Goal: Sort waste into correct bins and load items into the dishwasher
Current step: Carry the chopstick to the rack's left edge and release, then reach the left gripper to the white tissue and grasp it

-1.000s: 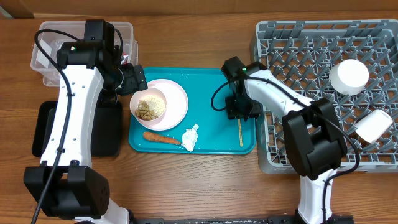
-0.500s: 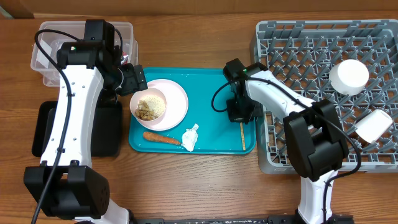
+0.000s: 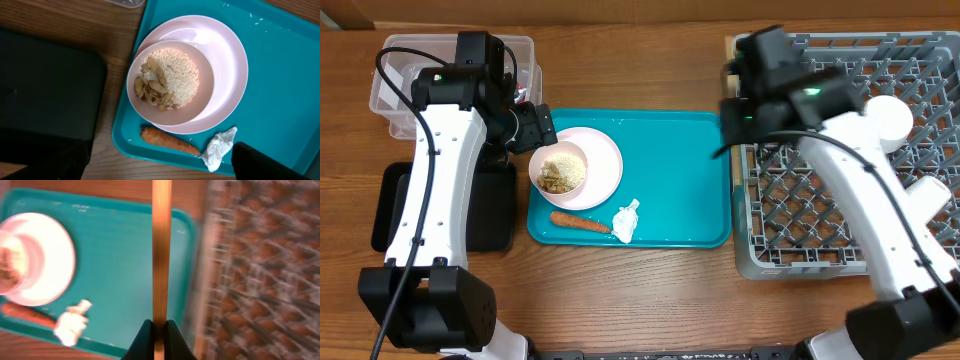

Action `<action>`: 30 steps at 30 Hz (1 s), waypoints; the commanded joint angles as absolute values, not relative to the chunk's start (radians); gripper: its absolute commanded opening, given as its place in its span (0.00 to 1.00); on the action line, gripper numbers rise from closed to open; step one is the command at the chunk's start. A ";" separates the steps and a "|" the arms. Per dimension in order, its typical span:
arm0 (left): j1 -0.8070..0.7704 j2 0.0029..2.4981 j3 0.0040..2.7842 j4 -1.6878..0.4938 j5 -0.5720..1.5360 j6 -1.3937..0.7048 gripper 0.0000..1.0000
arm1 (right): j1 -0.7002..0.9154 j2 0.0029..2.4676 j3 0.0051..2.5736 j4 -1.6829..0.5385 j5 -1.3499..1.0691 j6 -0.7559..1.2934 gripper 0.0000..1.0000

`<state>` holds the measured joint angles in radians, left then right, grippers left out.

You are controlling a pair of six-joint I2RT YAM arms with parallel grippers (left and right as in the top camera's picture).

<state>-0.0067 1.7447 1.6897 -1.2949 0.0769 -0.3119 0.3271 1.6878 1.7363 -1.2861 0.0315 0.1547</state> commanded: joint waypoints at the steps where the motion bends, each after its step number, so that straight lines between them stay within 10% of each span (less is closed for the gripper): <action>1: -0.014 1.732 1.704 -1.297 0.080 -0.315 0.93 | 0.255 1.719 1.687 -1.320 0.091 0.074 0.04; 15: -0.049 1.732 1.702 -1.295 0.123 -0.318 0.93 | 0.203 1.719 1.399 -1.212 0.020 0.044 0.04; 20: -0.109 1.732 1.693 -1.287 0.123 -0.319 0.94 | 0.202 1.719 1.400 -1.209 0.021 0.044 0.30; 30: -0.271 1.732 1.530 -1.199 0.124 -0.302 0.93 | 0.170 1.603 1.479 -1.190 0.032 0.087 0.33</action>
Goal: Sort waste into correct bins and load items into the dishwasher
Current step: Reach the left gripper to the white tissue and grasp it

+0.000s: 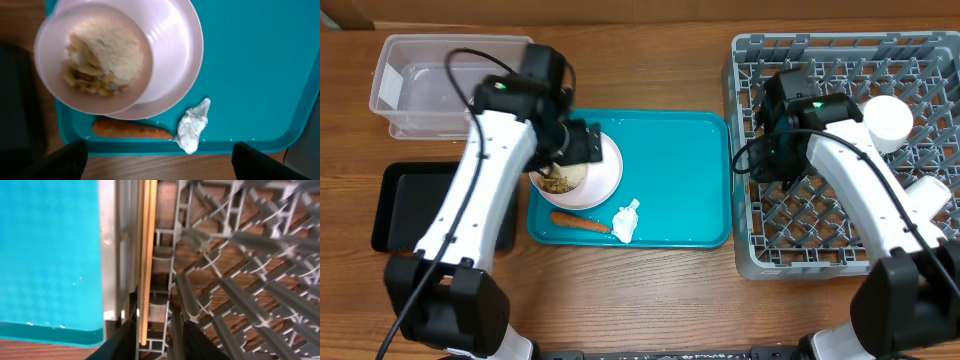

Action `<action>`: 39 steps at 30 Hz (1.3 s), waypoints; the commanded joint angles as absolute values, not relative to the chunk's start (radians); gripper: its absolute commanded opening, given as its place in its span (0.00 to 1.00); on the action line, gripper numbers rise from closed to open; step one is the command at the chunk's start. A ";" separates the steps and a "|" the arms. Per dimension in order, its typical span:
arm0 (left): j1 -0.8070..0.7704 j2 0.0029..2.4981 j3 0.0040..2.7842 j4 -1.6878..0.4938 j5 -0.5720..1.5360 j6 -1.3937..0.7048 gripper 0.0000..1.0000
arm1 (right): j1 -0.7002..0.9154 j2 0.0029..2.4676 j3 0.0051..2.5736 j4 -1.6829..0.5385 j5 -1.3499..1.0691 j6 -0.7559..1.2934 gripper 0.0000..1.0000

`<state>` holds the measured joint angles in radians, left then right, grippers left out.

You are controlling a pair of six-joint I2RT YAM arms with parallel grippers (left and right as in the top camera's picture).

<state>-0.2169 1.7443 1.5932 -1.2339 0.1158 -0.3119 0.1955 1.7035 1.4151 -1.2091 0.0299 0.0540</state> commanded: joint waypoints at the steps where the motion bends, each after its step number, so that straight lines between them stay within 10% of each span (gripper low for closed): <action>1: -0.293 1.732 1.508 -1.175 0.123 -0.286 0.93 | 0.160 1.584 1.483 -1.182 0.031 0.090 0.33; 39: -0.532 1.778 1.099 -0.809 0.071 -0.259 0.83 | 0.057 1.525 1.485 -1.209 0.024 0.089 0.40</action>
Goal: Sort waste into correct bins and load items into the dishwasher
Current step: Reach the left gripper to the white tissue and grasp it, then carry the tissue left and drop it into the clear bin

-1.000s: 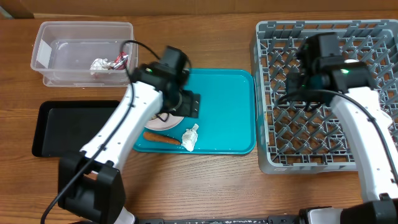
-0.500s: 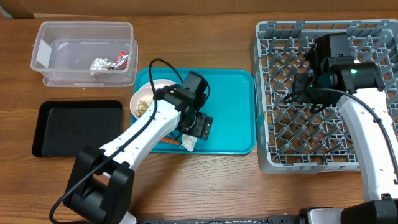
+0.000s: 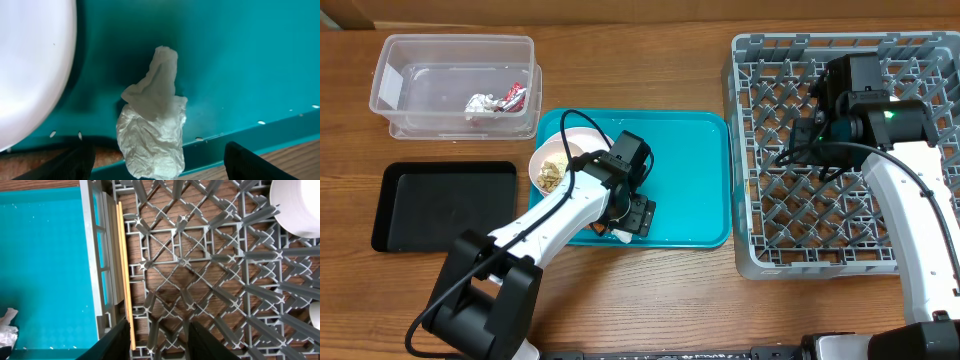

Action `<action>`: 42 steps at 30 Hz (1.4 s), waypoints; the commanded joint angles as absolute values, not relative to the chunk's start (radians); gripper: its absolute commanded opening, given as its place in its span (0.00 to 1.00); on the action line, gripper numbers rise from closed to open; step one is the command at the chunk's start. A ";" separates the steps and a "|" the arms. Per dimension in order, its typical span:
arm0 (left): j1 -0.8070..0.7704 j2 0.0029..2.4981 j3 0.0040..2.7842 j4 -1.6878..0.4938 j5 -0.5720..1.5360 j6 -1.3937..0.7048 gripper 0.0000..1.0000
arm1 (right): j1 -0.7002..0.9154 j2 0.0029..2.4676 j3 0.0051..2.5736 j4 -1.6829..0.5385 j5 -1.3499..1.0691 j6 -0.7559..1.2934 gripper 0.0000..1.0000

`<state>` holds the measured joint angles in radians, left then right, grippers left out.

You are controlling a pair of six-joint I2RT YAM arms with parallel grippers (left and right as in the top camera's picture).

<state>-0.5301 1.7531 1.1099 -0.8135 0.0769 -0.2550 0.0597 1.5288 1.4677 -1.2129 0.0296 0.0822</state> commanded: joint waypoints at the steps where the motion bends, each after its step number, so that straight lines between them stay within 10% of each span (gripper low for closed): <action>1: -0.532 1.788 1.099 -0.810 0.071 -0.259 0.83 | 0.057 1.525 1.485 -1.209 0.024 0.089 0.40; 12: -0.532 1.823 1.124 -0.818 0.090 -0.259 0.53 | 0.057 1.525 1.485 -1.209 0.024 0.089 0.40; 18: -0.520 1.823 1.221 -0.893 0.081 -0.258 0.06 | 0.057 1.525 1.485 -1.209 0.024 0.089 0.40; 32: -0.390 1.823 1.658 -1.171 -0.159 -0.240 0.04 | 0.057 1.525 1.485 -1.209 0.024 0.089 0.40; 42: -0.068 1.826 1.730 -0.902 -0.163 -0.287 0.04 | 0.057 1.525 1.485 -1.209 0.024 0.089 0.40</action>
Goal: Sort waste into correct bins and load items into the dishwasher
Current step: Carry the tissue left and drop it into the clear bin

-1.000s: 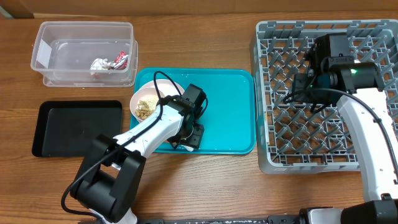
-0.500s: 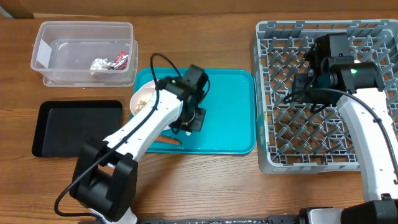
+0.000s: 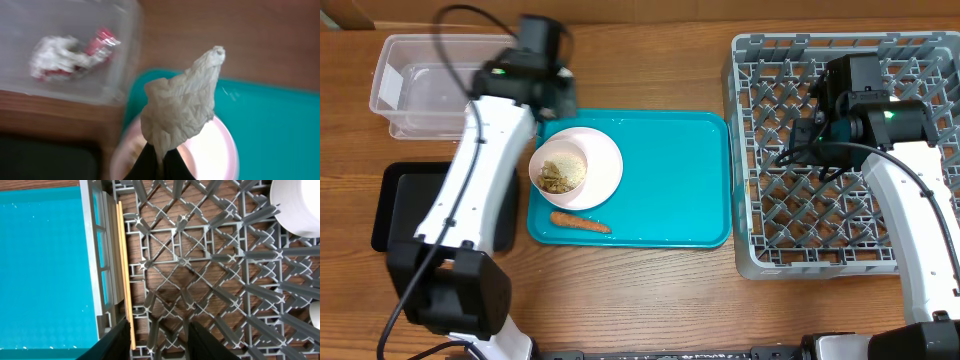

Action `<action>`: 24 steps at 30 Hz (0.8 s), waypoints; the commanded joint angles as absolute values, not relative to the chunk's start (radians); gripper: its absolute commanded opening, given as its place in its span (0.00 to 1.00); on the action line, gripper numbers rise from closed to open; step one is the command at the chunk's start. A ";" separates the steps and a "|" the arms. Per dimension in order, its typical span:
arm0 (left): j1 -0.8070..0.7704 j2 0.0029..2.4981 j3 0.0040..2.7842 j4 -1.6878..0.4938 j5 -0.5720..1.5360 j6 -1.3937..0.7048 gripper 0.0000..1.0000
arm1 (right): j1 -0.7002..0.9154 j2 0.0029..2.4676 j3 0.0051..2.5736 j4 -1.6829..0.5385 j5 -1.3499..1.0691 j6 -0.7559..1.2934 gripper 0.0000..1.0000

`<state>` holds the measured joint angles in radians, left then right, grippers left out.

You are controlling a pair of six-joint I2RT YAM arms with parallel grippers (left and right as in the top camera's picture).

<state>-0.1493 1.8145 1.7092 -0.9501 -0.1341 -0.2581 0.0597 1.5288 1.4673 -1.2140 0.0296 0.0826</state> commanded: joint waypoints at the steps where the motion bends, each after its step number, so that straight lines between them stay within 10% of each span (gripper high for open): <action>1: -0.042 1.827 1.730 -0.876 -0.163 -0.297 0.04 | 0.057 1.525 1.485 -1.209 0.024 0.089 0.40; 16: 0.101 1.929 1.736 -0.672 -0.148 -0.313 0.65 | 0.057 1.525 1.485 -1.225 0.024 0.089 0.40; 24: 0.036 1.863 1.750 -0.972 0.184 -0.311 0.61 | 0.057 1.525 1.485 -1.224 0.024 0.089 0.40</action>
